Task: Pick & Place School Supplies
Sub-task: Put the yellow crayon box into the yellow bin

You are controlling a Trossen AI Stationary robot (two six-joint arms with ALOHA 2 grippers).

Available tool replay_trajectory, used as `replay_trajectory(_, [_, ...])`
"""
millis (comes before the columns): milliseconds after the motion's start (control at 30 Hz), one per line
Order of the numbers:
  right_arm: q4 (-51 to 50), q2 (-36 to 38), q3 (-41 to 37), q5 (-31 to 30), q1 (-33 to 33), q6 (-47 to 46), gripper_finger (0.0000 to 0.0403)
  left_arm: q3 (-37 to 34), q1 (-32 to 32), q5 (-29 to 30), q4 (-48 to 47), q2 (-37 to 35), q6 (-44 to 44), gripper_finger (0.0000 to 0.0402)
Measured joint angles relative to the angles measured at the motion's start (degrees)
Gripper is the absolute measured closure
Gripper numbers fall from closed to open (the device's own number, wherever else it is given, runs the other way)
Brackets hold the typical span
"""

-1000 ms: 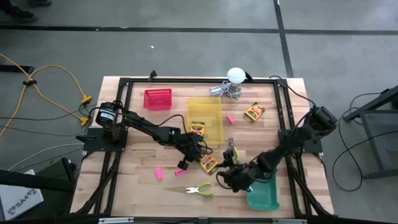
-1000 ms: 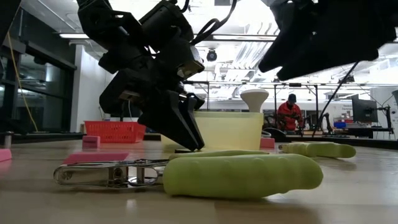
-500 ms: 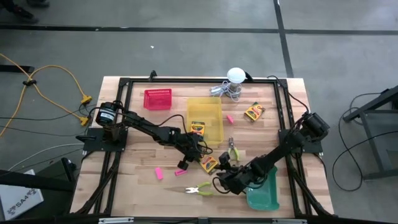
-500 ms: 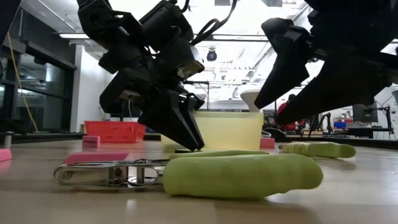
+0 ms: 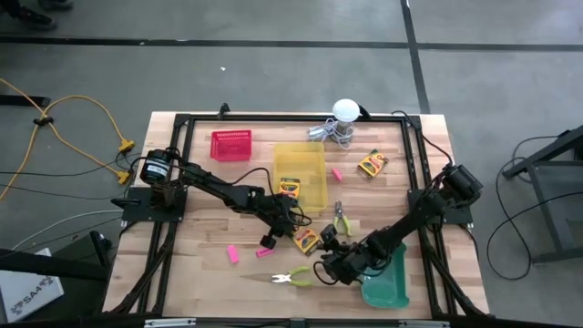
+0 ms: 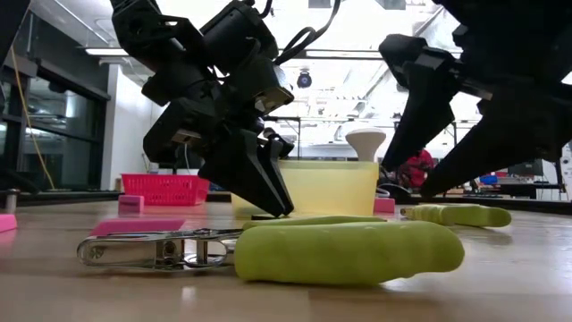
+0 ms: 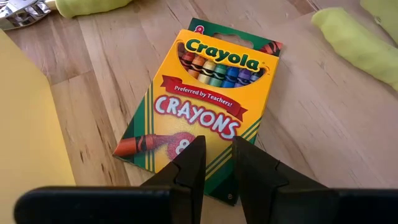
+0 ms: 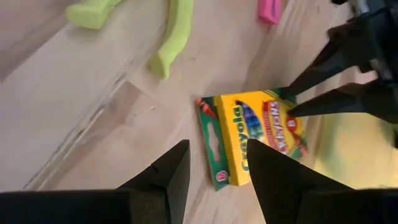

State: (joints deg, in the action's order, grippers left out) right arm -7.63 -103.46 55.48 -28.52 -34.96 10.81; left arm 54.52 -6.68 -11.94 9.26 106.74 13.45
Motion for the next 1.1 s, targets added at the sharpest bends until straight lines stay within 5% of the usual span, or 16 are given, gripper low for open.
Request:
replay_trajectory(500, [0.91,-3.26,-0.02,7.76,3.97,0.18,0.0254,0.02,-0.09,0.00,0.00,0.00,0.00,0.0327])
replay_trajectory(733, [3.01,-5.23,0.12,1.70,2.43,4.49,0.0254,0.02,-0.48,0.03,0.18,0.00,0.00,0.0327])
replay_trajectory(1100, [3.21,-5.30,0.07,1.04,2.85,4.68,0.0254,0.02,-0.48,0.02,0.21,0.00,0.02,0.0327])
